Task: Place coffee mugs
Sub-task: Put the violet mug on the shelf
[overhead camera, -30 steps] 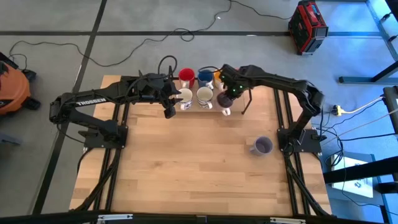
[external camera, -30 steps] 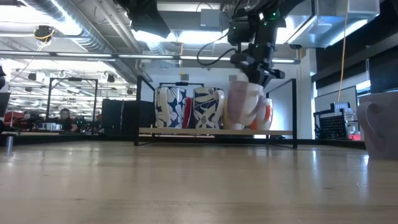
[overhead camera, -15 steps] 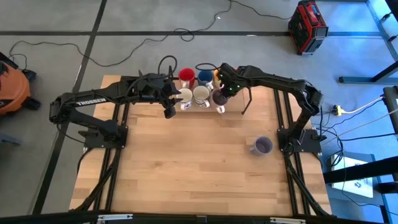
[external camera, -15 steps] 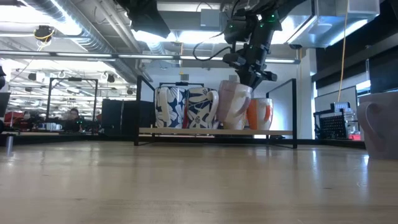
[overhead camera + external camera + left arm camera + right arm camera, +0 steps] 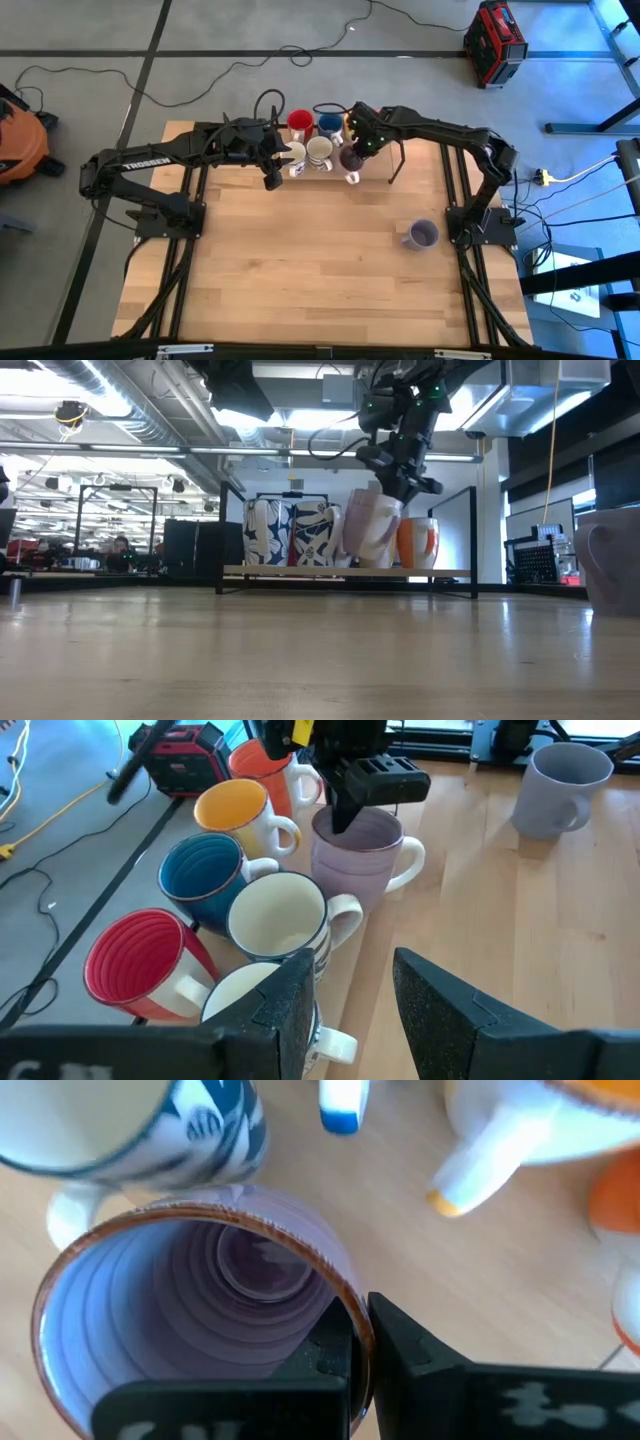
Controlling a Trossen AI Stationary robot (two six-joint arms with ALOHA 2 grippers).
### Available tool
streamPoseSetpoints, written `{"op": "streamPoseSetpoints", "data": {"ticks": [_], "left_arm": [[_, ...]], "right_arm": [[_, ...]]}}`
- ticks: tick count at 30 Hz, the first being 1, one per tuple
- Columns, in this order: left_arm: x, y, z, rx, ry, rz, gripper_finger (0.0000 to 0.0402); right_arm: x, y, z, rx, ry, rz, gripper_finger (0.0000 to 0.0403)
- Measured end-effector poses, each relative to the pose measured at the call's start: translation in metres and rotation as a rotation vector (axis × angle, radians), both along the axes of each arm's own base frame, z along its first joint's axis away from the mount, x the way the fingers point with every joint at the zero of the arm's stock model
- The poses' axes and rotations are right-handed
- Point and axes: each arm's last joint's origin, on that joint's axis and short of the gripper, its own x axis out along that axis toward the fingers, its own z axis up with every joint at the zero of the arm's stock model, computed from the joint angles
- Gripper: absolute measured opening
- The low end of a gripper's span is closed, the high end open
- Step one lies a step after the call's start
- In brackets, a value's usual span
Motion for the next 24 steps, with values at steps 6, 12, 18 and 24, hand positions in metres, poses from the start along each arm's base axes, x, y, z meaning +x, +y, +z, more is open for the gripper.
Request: {"op": "streamPoseSetpoints", "data": {"ticks": [6, 12, 18, 24], "left_arm": [[0.000, 0.000, 0.000, 0.000, 0.000, -0.001, 0.0133], [0.000, 0.000, 0.000, 0.000, 0.000, 0.000, 0.0133], [0.000, 0.000, 0.000, 0.000, 0.000, -0.001, 0.0133], [0.000, 0.000, 0.000, 0.000, 0.000, 0.000, 0.0133]], "right_arm": [[-0.003, 0.000, 0.004, -0.007, 0.038, -0.018, 0.0003], [-0.008, -0.004, -0.001, 0.006, 0.102, -0.059, 0.0003], [-0.005, -0.008, -0.001, -0.038, 0.079, -0.075, 0.0016], [-0.002, -0.010, 0.000, -0.056, 0.052, -0.077, 0.0059]]}}
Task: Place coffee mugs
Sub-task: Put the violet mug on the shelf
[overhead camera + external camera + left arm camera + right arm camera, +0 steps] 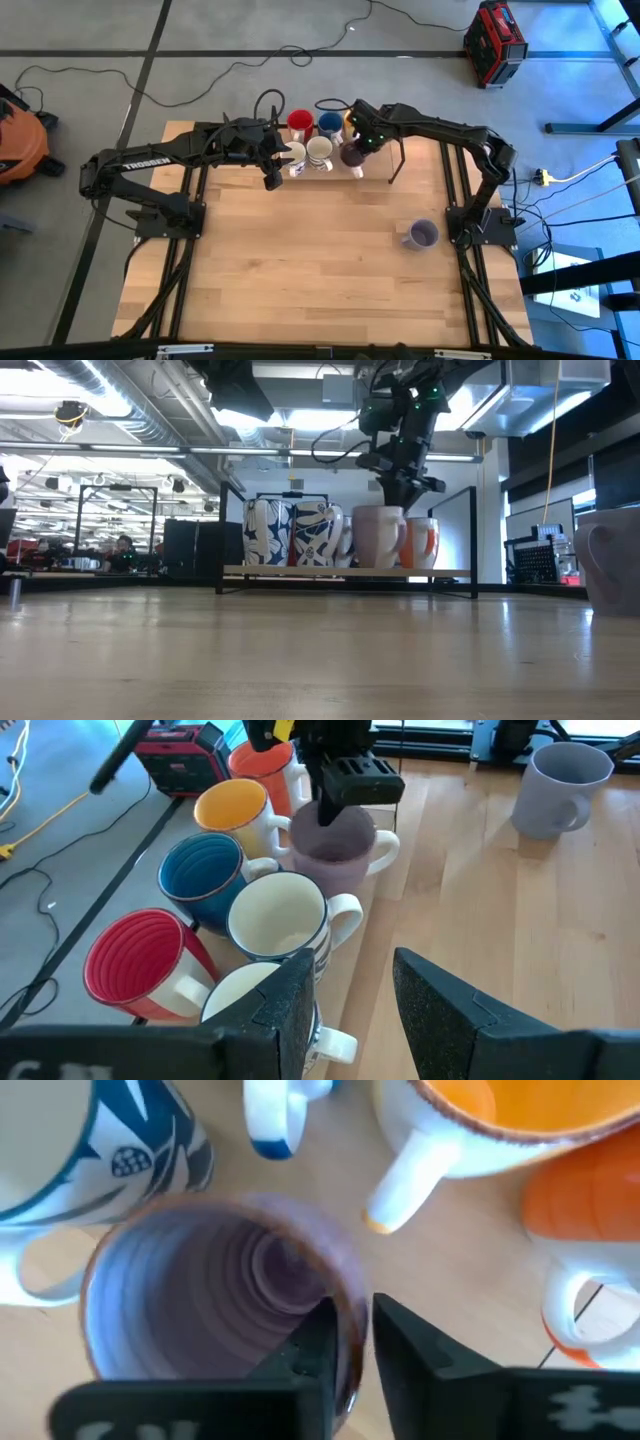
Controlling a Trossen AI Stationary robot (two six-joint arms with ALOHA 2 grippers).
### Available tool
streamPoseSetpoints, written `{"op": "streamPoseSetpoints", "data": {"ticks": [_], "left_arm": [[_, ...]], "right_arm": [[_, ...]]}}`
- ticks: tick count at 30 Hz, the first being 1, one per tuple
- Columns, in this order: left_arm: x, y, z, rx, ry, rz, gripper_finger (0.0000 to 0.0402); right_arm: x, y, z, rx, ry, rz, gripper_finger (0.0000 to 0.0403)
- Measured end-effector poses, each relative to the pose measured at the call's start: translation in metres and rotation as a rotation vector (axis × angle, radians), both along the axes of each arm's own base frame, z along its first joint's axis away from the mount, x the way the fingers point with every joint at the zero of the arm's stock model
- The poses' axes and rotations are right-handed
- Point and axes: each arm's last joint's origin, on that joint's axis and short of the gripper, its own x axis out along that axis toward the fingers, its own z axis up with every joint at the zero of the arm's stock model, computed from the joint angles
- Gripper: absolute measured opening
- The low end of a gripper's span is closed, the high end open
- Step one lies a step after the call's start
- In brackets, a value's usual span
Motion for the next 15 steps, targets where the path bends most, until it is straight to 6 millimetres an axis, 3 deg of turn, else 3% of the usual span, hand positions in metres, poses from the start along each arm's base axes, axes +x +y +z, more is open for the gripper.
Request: {"op": "streamPoseSetpoints", "data": {"ticks": [9, 15], "left_arm": [[0.000, 0.000, 0.000, 0.000, 0.001, 0.000, 0.0133], [0.000, 0.000, 0.000, 0.000, 0.001, 0.000, 0.0133]], "right_arm": [[0.006, -0.003, -0.004, -0.018, -0.026, 0.025, 0.0104], [-0.001, 0.000, 0.011, -0.054, -0.047, 0.049, 0.0104]]}}
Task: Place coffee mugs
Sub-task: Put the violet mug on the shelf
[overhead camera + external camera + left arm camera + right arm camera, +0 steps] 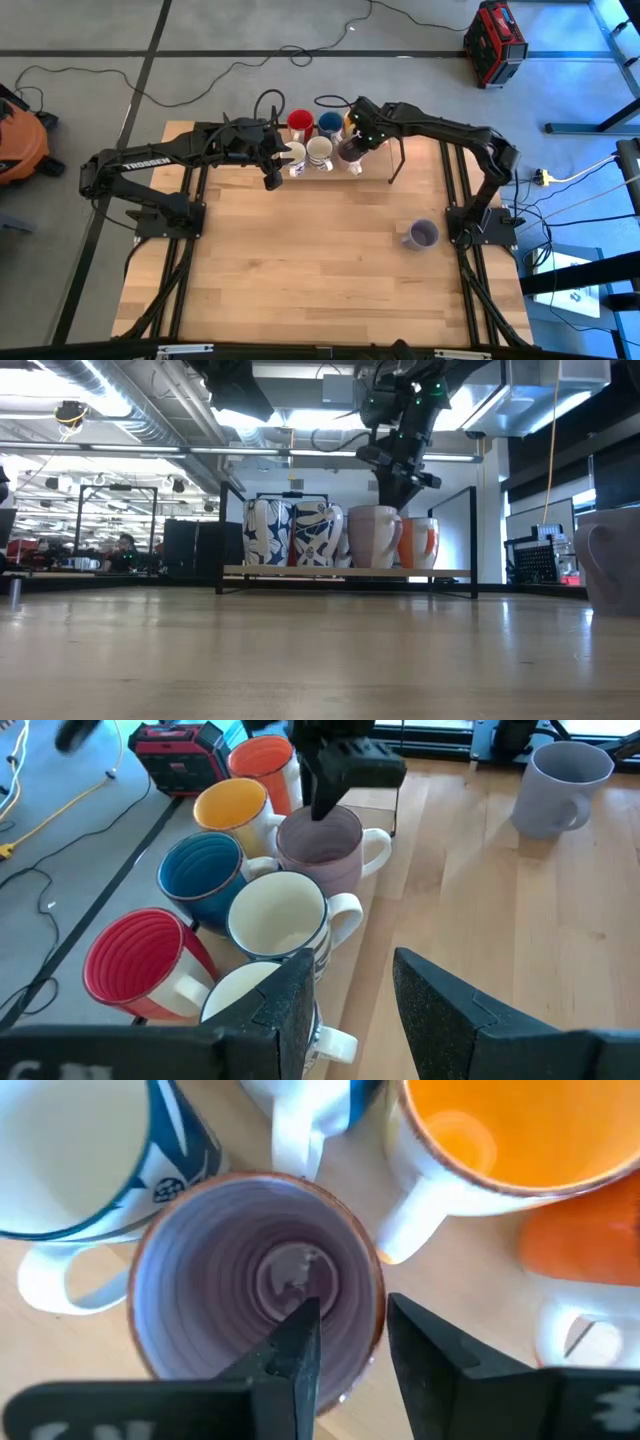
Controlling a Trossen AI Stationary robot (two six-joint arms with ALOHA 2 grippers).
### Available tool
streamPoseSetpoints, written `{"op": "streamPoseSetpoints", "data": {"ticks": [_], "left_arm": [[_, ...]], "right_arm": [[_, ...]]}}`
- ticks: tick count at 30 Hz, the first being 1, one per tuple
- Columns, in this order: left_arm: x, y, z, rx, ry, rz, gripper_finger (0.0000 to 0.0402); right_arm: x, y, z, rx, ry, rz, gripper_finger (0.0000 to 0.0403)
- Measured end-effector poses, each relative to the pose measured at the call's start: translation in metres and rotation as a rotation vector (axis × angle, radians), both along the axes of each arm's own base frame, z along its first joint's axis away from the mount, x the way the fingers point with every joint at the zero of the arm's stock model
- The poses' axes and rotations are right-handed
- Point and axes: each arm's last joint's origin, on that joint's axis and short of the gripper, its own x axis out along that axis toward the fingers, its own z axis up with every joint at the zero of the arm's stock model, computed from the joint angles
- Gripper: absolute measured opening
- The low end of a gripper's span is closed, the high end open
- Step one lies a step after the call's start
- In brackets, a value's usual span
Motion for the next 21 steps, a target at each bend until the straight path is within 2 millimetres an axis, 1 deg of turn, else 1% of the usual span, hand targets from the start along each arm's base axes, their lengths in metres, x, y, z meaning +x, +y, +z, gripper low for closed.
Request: {"op": "streamPoseSetpoints", "data": {"ticks": [4, 7, 11, 13, 15, 18, 21], "left_arm": [[0.000, 0.000, 0.000, 0.000, 0.000, 0.000, 0.0133], [0.000, 0.000, 0.000, 0.000, 0.000, 0.000, 0.0133], [0.000, 0.000, 0.000, 0.000, 0.000, 0.000, 0.0133], [0.000, 0.000, 0.000, 0.000, 0.000, 0.001, 0.0133], [0.000, 0.000, 0.000, 0.000, 0.000, 0.001, 0.0133], [0.000, 0.000, 0.000, 0.004, 0.001, 0.006, 0.0133], [0.000, 0.001, 0.000, 0.010, 0.003, 0.016, 0.0133]], "right_arm": [[-0.007, 0.004, 0.010, -0.024, 0.003, 0.029, 0.0104], [-0.017, 0.009, 0.021, -0.035, 0.024, 0.070, 0.0104], [-0.032, 0.017, 0.033, -0.062, 0.090, 0.104, 0.0104], [-0.038, 0.019, 0.035, -0.102, 0.127, 0.102, 0.0103], [-0.042, 0.020, 0.028, -0.121, 0.157, 0.119, 0.0102], [-0.042, 0.020, 0.009, -0.121, 0.188, 0.151, 0.0102], [-0.039, 0.022, -0.009, -0.115, 0.150, 0.190, 0.0102]]}}
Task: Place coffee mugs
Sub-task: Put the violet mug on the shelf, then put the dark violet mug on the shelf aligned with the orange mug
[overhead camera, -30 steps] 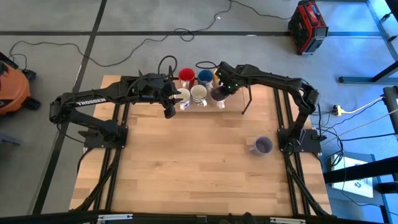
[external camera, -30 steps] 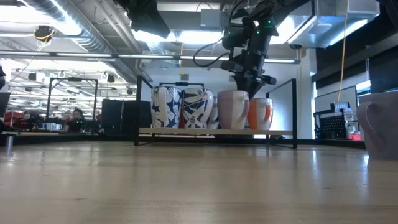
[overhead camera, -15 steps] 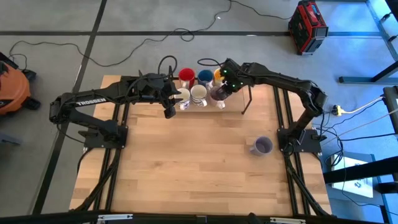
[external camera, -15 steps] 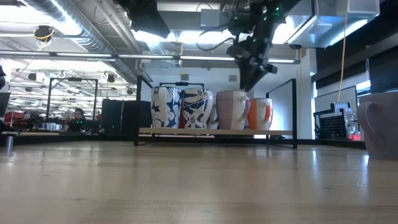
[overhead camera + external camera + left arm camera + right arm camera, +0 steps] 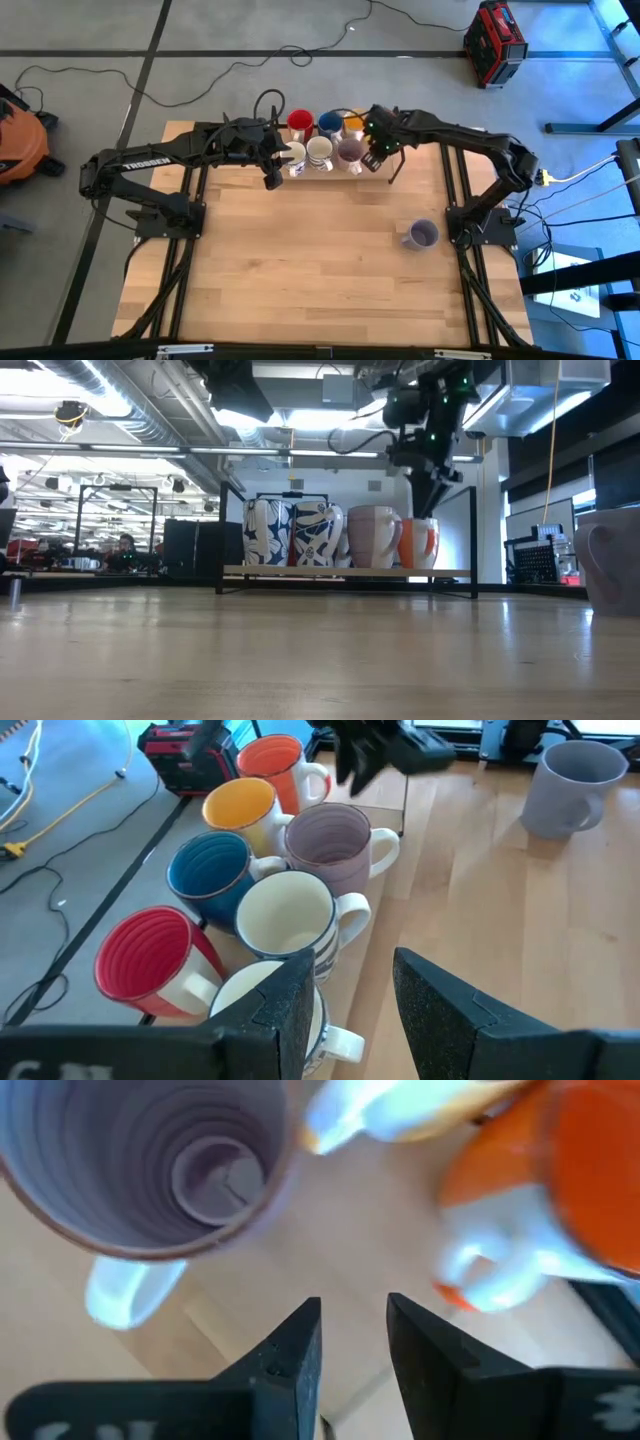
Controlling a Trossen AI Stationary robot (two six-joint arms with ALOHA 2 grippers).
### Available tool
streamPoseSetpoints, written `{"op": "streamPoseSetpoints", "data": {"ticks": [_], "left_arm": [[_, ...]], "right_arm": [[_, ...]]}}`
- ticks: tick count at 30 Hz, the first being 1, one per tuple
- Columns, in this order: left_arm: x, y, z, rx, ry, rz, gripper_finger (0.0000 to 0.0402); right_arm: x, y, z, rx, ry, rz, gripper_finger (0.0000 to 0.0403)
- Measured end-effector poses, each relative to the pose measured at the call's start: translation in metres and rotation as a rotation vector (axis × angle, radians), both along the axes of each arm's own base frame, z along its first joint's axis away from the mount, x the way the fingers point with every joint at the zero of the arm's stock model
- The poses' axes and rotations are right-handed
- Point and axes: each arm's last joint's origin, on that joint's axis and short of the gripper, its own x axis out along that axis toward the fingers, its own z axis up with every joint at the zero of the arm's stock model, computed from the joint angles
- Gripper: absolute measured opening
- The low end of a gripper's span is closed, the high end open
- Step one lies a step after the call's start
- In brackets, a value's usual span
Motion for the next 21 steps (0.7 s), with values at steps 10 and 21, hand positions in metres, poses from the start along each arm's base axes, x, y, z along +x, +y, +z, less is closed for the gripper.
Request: {"op": "streamPoseSetpoints", "data": {"ticks": [10, 21], "left_arm": [[0.000, 0.000, 0.000, 0.004, 0.001, 0.007, 0.0133], [0.000, 0.000, 0.000, 0.004, 0.001, 0.006, 0.0133]], "right_arm": [[0.013, 0.006, -0.013, -0.021, -0.125, 0.045, 0.0101], [0.006, 0.017, 0.002, 0.019, -0.082, 0.065, 0.0101]]}}
